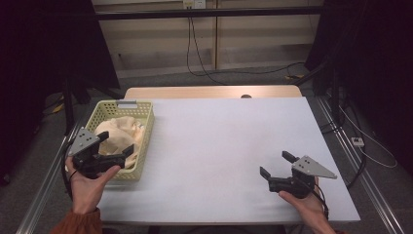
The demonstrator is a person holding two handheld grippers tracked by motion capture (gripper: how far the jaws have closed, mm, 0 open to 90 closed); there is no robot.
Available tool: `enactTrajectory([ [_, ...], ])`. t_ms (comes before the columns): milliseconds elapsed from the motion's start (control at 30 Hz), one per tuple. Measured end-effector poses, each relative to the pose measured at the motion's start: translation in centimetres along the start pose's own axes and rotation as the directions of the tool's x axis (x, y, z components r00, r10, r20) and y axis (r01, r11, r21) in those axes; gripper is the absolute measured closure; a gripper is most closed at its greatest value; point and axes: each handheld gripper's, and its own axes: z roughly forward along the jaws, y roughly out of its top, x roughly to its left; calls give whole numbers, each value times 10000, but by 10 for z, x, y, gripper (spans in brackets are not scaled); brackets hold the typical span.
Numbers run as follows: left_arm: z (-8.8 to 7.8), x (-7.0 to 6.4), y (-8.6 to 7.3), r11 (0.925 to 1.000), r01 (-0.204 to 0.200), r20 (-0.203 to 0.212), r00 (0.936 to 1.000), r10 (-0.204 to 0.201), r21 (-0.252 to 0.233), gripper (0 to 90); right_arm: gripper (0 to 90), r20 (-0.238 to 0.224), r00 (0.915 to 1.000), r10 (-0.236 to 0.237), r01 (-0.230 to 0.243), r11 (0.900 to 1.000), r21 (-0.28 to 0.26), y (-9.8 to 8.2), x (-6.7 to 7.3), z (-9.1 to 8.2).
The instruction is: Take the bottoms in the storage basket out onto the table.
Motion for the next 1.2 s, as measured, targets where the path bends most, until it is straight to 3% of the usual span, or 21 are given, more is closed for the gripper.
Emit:
enactTrajectory([
  [300, -5, 14, 12, 10000, 15, -422, 9991, -17, -27, 48, 39, -92, 10000, -14, 14, 10000, 15, 0, 0, 2],
  [467, -3, 23, 15, 9981, 604, -381, 9975, -599, 136, 76, 39, -91, 10000, -21, 21, 10000, 12, 0, 0, 1],
  [567, -1, 27, 15, 9983, 571, -675, 9961, -560, 137, 67, 39, -127, 9999, -58, 59, 10000, 71, 0, 0, 2],
  [767, 4, 38, 15, 9957, 866, -792, 9933, -837, 340, 59, 39, -141, 9999, -62, 64, 9999, 145, 0, 1, 2],
  [867, 6, 39, 19, 9934, 1126, -352, 9931, -1118, 207, 65, 40, -132, 9999, -76, 78, 9998, 157, 0, 0, 2],
  [1067, 15, 31, 34, 9990, 175, -1067, 9942, -130, 422, 66, 41, -164, 9999, -34, 37, 9999, 150, 0, 1, 3],
  [1200, 24, 35, 34, 9948, 203, -1062, 9943, -96, 997, 76, 41, -182, 9998, -45, 49, 9998, 192, 0, 1, 4],
])
